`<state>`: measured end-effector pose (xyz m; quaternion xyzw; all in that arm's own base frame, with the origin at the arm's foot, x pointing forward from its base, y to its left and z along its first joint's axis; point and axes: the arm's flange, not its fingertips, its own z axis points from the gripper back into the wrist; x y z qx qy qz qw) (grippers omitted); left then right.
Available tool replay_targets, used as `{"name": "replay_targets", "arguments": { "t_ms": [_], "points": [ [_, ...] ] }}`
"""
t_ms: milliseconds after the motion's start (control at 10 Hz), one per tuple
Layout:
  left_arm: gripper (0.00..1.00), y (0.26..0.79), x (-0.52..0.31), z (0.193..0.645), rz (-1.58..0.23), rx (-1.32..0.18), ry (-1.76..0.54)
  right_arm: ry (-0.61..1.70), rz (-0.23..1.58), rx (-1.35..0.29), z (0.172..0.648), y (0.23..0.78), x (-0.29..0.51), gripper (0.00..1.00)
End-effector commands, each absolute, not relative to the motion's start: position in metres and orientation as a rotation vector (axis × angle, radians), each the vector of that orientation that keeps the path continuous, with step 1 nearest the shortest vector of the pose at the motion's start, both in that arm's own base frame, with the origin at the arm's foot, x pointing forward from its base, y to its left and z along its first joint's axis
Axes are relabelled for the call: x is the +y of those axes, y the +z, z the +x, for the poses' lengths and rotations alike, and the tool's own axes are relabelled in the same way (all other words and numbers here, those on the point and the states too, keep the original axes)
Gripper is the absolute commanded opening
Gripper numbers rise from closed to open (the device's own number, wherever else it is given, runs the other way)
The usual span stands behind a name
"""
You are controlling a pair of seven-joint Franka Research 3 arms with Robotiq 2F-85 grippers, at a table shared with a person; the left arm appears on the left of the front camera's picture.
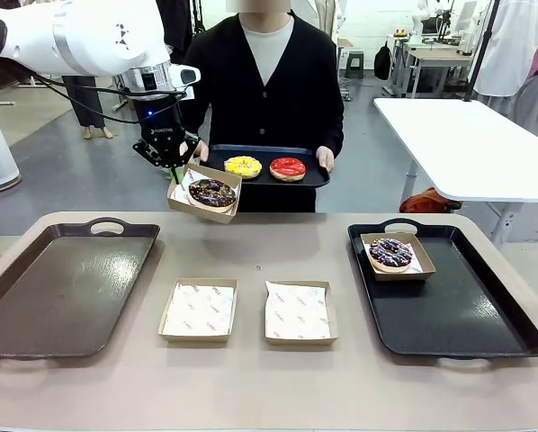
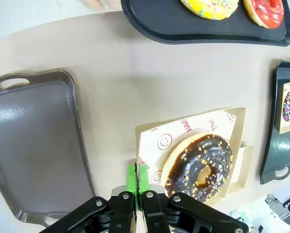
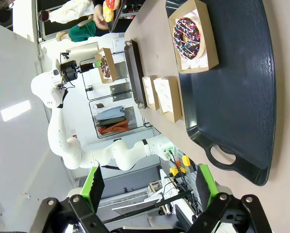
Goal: Individually package the donuts and arrange them on the tray.
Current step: Place the picked Paper togo box on the Handle tray while simultaneously picking up another Paper togo box from the table with the other hand.
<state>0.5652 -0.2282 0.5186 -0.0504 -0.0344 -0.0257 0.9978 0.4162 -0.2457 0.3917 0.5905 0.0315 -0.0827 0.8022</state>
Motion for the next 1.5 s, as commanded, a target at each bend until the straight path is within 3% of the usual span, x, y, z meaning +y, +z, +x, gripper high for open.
{"name": "replay_targets", "arguments": {
  "t_ms": [0,1100,1400],
  "points": [
    [0.00,0.518,-0.226,0.563,-0.102,-0.079,-0.060,-0.183,1.264,0.073,0.417,0.392,-0.245,1.00],
    [0.01,0.519,-0.228,0.565,-0.101,-0.069,-0.051,-0.177,1.266,0.067,0.416,0.392,-0.246,1.00],
    [0.01,0.530,-0.177,0.553,-0.094,-0.086,-0.118,-0.104,1.011,0.167,0.436,0.434,-0.179,1.00]
  ]
}}
